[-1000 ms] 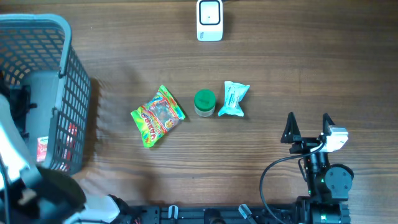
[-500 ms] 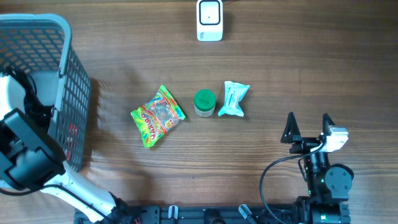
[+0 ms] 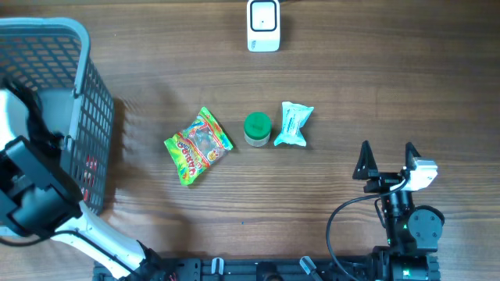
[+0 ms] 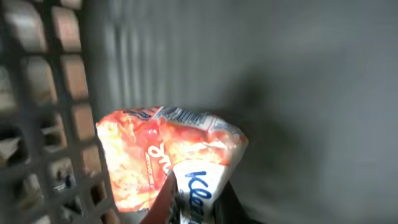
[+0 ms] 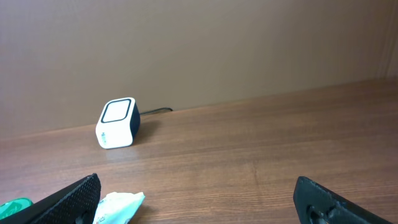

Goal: Scan the item barcode
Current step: 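Grasp the red Kleenex tissue pack in the basket with the left gripper, then swing the tissue pack past the scanner and drop it right of the toilet paper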

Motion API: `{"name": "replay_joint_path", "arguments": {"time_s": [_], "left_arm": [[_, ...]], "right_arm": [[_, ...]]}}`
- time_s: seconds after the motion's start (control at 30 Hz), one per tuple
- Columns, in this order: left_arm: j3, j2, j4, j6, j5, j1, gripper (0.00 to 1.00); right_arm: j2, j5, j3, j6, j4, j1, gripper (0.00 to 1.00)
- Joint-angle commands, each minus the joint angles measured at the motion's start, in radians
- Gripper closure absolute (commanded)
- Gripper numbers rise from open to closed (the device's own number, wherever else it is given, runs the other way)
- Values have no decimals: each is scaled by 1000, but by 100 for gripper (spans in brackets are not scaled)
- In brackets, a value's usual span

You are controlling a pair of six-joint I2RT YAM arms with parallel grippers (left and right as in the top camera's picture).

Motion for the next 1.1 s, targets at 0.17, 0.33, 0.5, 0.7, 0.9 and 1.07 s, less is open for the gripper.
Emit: {"name": "replay_joint_path", "arguments": {"time_s": [0.17,0.33,0.5,0.7,0.9,1.07], "left_arm": [[724,-229,-251,-101,124,-62,96],[724,-397,-268,-235,-171,-327,96],[724,-424,-272,-270,-580,-765,96],[722,-245,-245,-179,-141,-1131,96],[722,55,69,110,195,-1301,96],[722,209,250,280,710,-1331,96]], "right_arm": [[-5,11,-1,6,2,-2,0],[-5,11,-1,6,2,-2,0],[-5,11,-1,5,2,-2,0],[-5,11,-1,6,2,-2,0],[-5,11,-1,5,2,-2,0],[-5,11,-1,6,2,-2,0]]}}
